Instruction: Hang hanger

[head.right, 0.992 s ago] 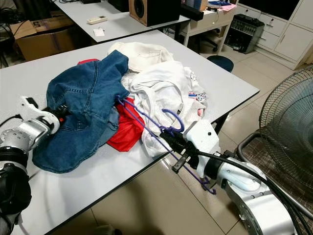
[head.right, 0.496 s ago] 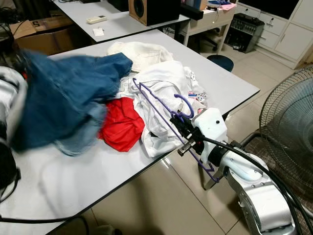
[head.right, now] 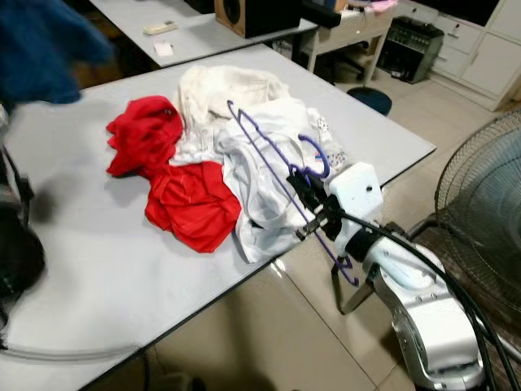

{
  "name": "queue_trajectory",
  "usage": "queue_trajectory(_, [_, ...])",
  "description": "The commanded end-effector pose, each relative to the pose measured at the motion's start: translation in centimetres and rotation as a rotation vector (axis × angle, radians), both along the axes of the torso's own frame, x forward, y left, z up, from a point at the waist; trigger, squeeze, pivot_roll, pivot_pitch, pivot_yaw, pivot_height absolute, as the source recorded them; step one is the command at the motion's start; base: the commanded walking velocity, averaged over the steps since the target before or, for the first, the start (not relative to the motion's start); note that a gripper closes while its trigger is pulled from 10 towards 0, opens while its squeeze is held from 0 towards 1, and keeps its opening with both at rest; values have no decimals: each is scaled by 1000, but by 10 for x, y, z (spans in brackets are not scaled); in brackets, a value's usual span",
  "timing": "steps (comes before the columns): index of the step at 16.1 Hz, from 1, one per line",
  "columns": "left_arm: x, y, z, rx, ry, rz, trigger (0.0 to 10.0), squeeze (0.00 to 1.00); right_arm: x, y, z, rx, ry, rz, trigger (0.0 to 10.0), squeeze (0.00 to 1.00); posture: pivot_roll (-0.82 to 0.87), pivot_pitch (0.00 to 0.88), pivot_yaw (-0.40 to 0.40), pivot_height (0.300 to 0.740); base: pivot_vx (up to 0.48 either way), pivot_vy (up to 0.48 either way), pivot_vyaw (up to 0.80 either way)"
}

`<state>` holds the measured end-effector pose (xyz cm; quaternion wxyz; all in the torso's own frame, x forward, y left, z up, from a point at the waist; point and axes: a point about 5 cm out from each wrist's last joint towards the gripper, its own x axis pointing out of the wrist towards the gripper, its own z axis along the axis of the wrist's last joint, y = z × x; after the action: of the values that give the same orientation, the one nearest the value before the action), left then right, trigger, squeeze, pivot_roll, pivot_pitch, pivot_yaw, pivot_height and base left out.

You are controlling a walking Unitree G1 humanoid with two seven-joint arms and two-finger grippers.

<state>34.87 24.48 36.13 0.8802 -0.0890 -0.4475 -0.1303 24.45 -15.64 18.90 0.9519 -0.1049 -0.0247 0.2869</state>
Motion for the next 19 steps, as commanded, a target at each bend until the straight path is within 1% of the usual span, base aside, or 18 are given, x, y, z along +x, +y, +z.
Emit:
queue_trajectory(1, [1,-12,-20,119,62,-41,0,0,-5,2,2,10,-16,17,10000,0,-4,0,22,740,0,0,0])
queue_trajectory(2, [-3,-18,-48,263,149,-74,0,0,-7,5,0,10,-9,34,10000,0,-2,0,22,740,0,0,0])
queue_trajectory(3, [-5,-19,-66,351,207,-81,0,0,-8,6,-1,10,-5,39,10000,0,-2,0,22,740,0,0,0])
queue_trajectory(4, [-13,-13,-102,471,333,-74,0,0,-10,7,-3,11,2,48,10000,0,-1,0,25,740,0,0,0])
queue_trajectory(5, [-24,1,-144,550,511,-46,0,0,-12,9,-4,11,9,54,10000,0,1,0,22,740,0,0,0])
queue_trajectory(6, [-34,9,-170,635,634,-35,0,0,-13,9,-6,12,15,58,10000,0,2,0,20,740,0,0,0])
queue_trajectory(7, [-42,11,-183,702,718,-66,0,0,-13,9,-6,12,17,62,10000,0,7,0,14,740,0,0,0])
queue_trajectory(8, [-54,12,-195,758,826,-136,2039,0,-14,10,-6,10,19,69,10000,0,11,0,9,740,0,0,0])
queue_trajectory(9, [-67,8,-194,819,907,-260,10000,0,-13,10,-7,7,21,77,10000,0,15,0,4,740,0,0,0])
queue_trajectory(10, [-82,-3,-179,869,906,-436,10000,0,-12,10,-7,5,22,86,10000,0,20,0,1,740,0,0,0])
queue_trajectory(11, [-87,-11,-165,872,857,-512,10000,1000,-12,10,-7,3,23,88,10000,0,20,0,1,740,0,0,0])
queue_trajectory(12, [-83,-19,-140,760,766,-562,10000,1000,-11,10,-7,1,21,89,10000,0,21,0,1,740,0,0,0])
queue_trajectory(13, [-80,-24,-115,670,662,-600,10000,1000,-10,10,-6,0,18,89,10000,0,20,0,5,740,0,0,0])
queue_trajectory(15, [-77,-19,-93,543,559,-617,10000,1000,-11,9,-6,-1,16,88,10000,0,15,0,9,740,0,0,0])
queue_trajectory(16, [-73,-12,-90,511,557,-581,10000,1000,-11,8,-6,-2,16,87,10000,0,15,0,9,740,0,0,0])
queue_trajectory(17, [-71,-8,-91,506,564,-559,10000,1000,-11,8,-6,-2,17,87,10000,0,10,0,14,740,0,0,0])
queue_trajectory(18, [-67,-2,-92,475,595,-503,10000,1000,-12,8,-7,-3,18,86,10000,0,5,0,18,740,0,0,0])
queue_trajectory(19, [-59,5,-98,488,661,-376,10000,1000,-12,7,-7,-4,19,84,10000,0,4,0,20,740,0,0,0])
